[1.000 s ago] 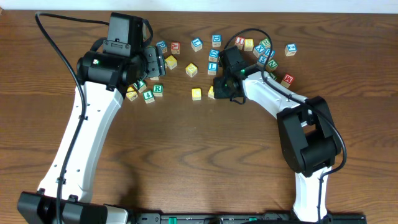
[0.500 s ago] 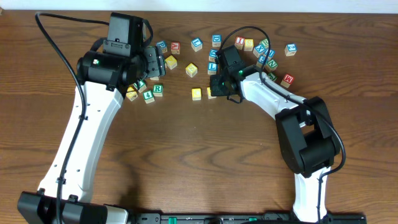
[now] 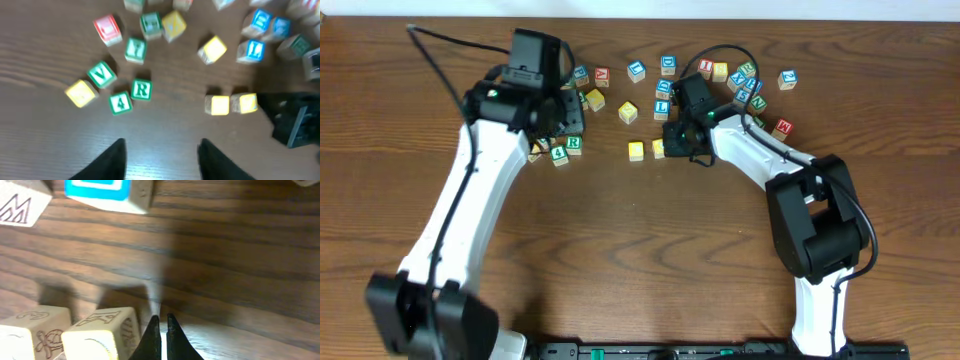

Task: Spell out CORL

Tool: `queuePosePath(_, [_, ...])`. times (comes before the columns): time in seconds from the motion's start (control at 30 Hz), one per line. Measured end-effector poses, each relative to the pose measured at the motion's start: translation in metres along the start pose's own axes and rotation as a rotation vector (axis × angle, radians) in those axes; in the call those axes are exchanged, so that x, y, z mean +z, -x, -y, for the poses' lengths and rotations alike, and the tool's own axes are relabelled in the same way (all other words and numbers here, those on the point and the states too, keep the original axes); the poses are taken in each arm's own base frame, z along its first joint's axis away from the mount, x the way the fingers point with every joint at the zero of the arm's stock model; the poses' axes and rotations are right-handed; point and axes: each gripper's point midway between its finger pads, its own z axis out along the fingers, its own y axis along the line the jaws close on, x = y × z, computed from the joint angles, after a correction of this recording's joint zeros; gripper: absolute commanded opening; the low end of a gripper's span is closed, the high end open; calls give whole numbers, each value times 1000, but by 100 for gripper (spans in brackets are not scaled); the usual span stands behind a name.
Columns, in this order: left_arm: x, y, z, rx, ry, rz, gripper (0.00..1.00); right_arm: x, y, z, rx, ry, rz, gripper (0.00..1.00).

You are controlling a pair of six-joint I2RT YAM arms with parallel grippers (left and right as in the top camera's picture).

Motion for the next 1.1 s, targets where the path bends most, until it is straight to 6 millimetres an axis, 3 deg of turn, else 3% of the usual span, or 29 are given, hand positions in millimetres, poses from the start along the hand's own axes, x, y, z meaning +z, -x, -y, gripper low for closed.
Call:
queuePosePath(0.17, [43,-16,5,-10,-27,-120,20,0,0,1,10,17,-10,1])
queuePosePath(0.37, [69,-29,7,-17,-40,-202,8,-1,-6,0,12,27,-33,1])
queuePosePath(0.8, [146,-56,32,-22,-206,-356,8,-1,-7,0,13,28,-38,1])
queuePosePath(1.1, [155,-56,42,-5,-268,-354,8,-1,-5,2,18,26,-36,1])
